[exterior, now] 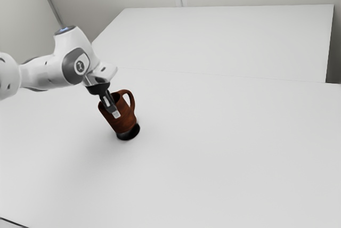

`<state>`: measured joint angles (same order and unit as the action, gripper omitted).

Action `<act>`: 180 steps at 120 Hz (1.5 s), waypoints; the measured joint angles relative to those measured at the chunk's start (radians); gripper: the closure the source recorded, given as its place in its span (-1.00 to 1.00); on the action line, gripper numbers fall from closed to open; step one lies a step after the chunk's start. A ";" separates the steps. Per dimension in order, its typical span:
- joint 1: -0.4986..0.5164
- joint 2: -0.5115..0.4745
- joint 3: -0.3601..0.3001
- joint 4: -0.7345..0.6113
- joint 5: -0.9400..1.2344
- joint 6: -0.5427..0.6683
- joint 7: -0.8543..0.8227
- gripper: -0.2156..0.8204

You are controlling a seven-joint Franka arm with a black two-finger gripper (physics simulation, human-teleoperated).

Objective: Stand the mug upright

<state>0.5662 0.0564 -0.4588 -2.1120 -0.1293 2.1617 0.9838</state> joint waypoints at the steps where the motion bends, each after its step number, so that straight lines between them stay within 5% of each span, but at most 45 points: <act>1: 0.000 -0.001 0.000 -0.003 0.002 0.004 0.000 0.92; 60: 0.003 0.011 -0.009 -0.054 0.055 0.101 0.012 0.92; 88: 0.006 0.012 -0.009 -0.059 0.049 0.101 0.021 0.06; 106: 0.007 0.012 -0.009 -0.059 0.048 0.101 0.026 -0.26; 132: 0.009 -0.016 -0.010 -0.034 0.048 0.055 -0.025 -0.47; 171: 0.010 -0.035 -0.009 0.180 0.090 -0.131 -0.304 -0.56; 180: -0.052 -0.031 0.054 0.282 0.110 -0.204 -0.384 -0.57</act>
<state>0.5141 0.0252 -0.4051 -1.8304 -0.0192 1.9582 0.5998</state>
